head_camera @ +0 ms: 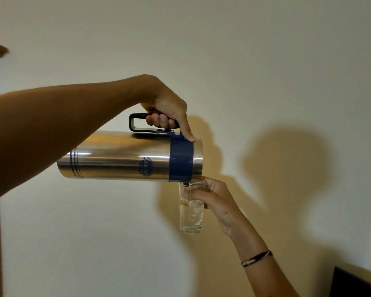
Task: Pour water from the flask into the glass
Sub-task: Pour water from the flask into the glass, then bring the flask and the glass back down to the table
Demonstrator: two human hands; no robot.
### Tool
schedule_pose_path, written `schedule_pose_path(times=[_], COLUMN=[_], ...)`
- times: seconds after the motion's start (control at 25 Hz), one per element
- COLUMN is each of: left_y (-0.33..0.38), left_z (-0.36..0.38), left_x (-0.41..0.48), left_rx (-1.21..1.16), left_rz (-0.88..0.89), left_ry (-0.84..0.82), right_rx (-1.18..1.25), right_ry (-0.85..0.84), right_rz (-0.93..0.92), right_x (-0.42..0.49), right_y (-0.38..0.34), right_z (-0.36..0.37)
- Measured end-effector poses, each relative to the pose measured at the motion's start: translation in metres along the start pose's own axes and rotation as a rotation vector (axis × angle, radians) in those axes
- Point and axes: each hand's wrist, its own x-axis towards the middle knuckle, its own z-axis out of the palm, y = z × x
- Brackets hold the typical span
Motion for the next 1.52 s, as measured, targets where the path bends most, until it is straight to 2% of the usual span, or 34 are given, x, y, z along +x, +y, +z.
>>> schedule_pose_path(times=[0.24, 0.4, 0.52, 0.72, 0.84, 1.04, 1.36, 1.52], left_y=[-0.011, -0.036, -0.071, -0.13, -0.144, -0.156, -0.151, -0.157], left_z=[0.002, 0.009, 0.029, 0.105, 0.151, 0.188, 0.193, 0.219], left_x=[-0.005, -0.012, -0.014, -0.001, 0.007, 0.015, 0.021, 0.031], left_rx=[-0.013, -0.179, -0.419, -0.936, -1.224, -1.6, -1.663, -1.638], left_rz=[-0.004, 0.035, 0.077, 0.219, 0.246, 0.305, 0.308, 0.287], left_ry=[0.012, 0.019, 0.076, 0.324, 0.487, 0.586, 0.64, 0.664], right_rx=[0.017, 0.007, 0.015, -0.013, -0.057, -0.083, -0.136, -0.16], right_ry=[-0.01, 0.011, 0.069, 0.114, 0.122, 0.16, 0.153, 0.141], right_rz=[0.002, -0.003, 0.005, 0.038, 0.059, 0.067, 0.088, 0.079], right_x=[0.007, 0.009, 0.011, 0.015, 0.02, 0.032, 0.041, 0.034], right_y=[0.007, 0.008, 0.006, -0.013, -0.018, -0.021, -0.021, 0.007], right_z=[0.01, 0.01, 0.003, -0.009, -0.01, -0.018, -0.032, -0.028])
